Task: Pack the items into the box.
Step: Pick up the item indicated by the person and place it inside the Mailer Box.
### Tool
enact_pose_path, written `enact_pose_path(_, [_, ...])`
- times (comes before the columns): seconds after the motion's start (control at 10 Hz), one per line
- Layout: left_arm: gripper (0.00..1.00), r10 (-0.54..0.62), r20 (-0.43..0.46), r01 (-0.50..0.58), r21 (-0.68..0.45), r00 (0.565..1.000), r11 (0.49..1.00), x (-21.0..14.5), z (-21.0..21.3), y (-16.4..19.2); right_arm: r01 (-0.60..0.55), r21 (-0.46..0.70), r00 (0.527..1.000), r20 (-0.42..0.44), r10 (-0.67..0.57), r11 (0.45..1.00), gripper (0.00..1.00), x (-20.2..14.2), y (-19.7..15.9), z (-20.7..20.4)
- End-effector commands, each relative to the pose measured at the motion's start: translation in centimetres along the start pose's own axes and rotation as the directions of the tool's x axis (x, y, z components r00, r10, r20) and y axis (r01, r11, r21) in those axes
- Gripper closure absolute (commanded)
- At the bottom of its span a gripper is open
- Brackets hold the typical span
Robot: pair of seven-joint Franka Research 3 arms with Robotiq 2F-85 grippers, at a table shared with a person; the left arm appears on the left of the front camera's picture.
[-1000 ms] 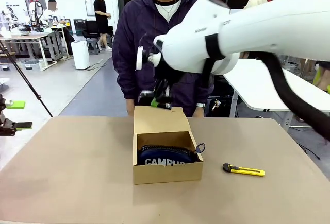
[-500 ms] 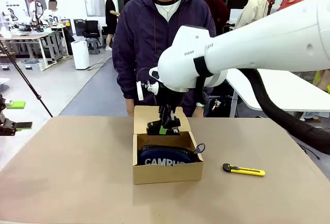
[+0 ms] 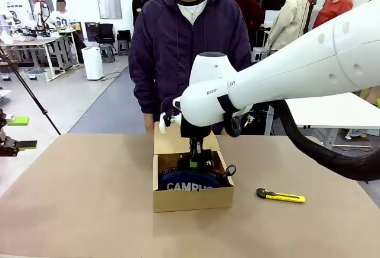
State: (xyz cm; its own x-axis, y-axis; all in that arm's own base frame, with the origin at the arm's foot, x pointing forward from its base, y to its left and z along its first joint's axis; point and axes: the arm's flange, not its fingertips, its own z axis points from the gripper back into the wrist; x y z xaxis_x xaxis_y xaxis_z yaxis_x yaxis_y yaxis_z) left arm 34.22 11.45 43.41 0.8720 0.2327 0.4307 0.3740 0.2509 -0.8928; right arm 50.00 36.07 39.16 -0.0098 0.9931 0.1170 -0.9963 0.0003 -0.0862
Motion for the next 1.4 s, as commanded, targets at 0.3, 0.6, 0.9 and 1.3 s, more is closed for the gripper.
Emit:
enact_pose_path(0.3, [0.00, 0.010, -0.006, -0.010, -0.002, 1.000, 1.000, -0.1, 0.3, -0.4, 0.046, -0.008, 0.999, -0.016, -0.046, 0.999, 1.00, 0.4, -0.4, -1.4])
enact_pose_path(0.6, [0.00, 0.010, -0.006, -0.010, -0.002, 1.000, 1.000, -0.1, 0.3, -0.4, 0.030, -0.008, 1.000, 0.004, -0.030, 1.000, 0.00, 0.3, -0.5, -1.7])
enact_pose_path(0.9, [0.00, 0.010, -0.006, -0.010, -0.002, 1.000, 1.000, -0.1, 0.3, -0.4, 0.035, -0.008, 0.999, 0.015, -0.035, 0.999, 0.00, 0.0, -0.5, -1.7])
enact_pose_path(1.3, [0.00, 0.010, -0.006, -0.010, -0.002, 1.000, 1.000, -0.1, 0.3, -0.4, 0.033, -0.030, 0.999, 0.017, -0.033, 0.999, 0.00, -0.7, -0.9, -0.3])
